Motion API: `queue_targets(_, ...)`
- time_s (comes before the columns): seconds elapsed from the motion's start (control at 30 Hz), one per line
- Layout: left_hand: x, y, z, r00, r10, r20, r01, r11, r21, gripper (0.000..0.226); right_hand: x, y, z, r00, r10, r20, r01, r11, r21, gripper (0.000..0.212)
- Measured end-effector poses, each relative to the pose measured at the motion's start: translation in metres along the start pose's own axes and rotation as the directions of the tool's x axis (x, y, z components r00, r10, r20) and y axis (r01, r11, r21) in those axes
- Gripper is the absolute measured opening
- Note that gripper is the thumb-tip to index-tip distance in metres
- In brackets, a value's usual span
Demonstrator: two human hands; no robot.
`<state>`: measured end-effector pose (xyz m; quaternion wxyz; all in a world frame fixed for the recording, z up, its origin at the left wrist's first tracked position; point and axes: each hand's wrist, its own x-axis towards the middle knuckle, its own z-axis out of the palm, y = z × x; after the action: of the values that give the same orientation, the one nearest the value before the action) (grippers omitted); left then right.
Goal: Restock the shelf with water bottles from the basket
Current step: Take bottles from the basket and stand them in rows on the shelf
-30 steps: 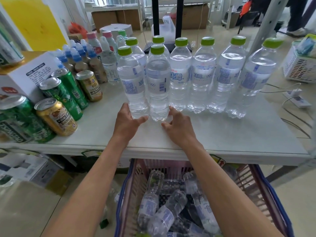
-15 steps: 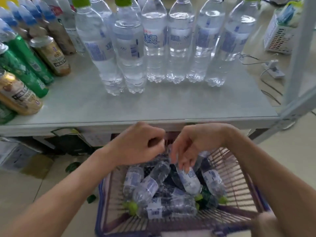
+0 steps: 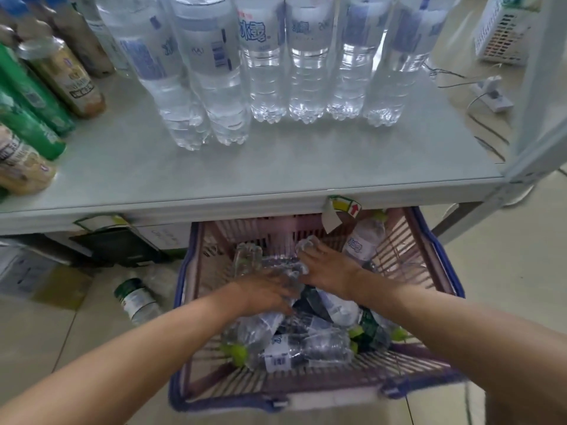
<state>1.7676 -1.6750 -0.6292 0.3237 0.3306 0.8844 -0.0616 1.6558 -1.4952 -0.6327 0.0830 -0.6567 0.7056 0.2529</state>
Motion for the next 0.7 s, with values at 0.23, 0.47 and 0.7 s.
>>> queue_targets(0.23, -0.004, -0.003, 0.007, 0.998, -0.058, 0.019, 0.059, 0.997, -0.057, 0.087, 0.001, -0.014, 0.015, 0.977, -0.032, 0.212, 0.100, 0.942, -0.320, 0.043)
queue_targets(0.47, -0.006, -0.001, -0.008, 0.999, -0.040, -0.016, 0.035, 0.971, -0.236, 0.071, -0.038, 0.018, 0.007, 0.995, 0.025, -0.098, -0.018, 0.997, 0.070, 0.058)
queue_targets(0.7, -0.035, 0.005, -0.029, 0.991, -0.121, -0.060, 0.077, 0.869, -0.488, 0.069, -0.085, 0.027, -0.064, 0.985, 0.134, -0.107, -0.032, 0.758, 0.651, 0.063)
